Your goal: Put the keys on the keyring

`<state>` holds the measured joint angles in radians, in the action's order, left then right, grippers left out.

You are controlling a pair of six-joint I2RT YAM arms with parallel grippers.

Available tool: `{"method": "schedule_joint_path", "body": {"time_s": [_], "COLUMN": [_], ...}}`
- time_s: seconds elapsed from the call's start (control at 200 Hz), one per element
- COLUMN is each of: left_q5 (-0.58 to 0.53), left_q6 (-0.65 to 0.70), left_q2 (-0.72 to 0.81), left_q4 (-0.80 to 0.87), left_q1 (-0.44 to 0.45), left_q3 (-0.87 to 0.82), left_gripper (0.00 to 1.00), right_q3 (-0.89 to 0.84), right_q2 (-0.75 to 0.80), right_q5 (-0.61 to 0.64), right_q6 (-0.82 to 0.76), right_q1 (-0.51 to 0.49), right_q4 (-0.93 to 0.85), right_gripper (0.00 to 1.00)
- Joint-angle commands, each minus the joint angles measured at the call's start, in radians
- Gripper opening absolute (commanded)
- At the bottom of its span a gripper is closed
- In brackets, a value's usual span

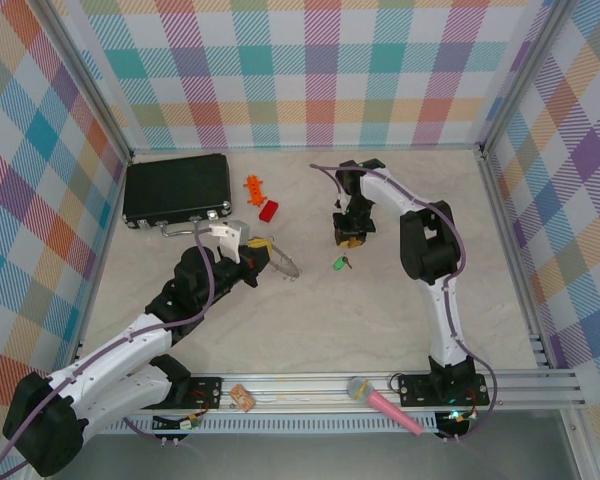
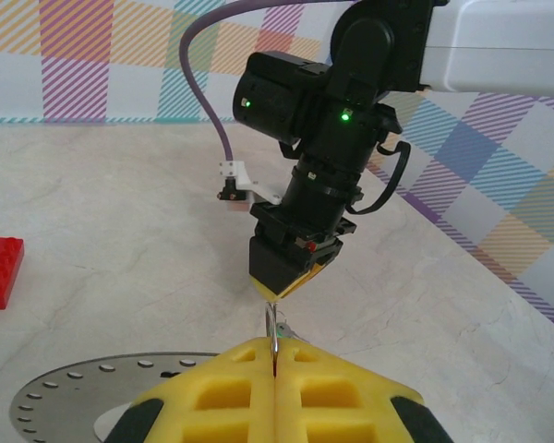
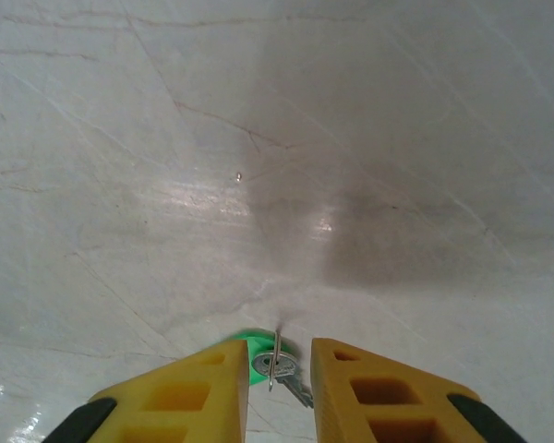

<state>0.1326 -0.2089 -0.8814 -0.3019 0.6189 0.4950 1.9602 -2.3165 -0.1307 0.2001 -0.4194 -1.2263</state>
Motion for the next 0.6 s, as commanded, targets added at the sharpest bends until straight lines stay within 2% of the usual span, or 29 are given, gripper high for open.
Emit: {"method": "schedule_joint_path", "body": {"time_s": [0.0, 0.595], "left_q5": [0.008, 0.010], "left_q6": [-0.010, -0.014], "left_q2": [0.018, 0.001], "left_q4": [-0.070, -0.078], "left_q1": [0.008, 0.008], "left_q3": [-0.005, -0.007], "left_gripper": [0.00, 0.00], "right_q3": [0.034, 0.065], "right_q2": [-0.026, -0.085], "right_q5": [-0.031, -0.038], "right_q6": [-0.022, -0.042], "right_q1": [-0.005, -0.019], "right_q4": [-0.084, -0.093], "right_gripper": [0.24, 0.17]}}
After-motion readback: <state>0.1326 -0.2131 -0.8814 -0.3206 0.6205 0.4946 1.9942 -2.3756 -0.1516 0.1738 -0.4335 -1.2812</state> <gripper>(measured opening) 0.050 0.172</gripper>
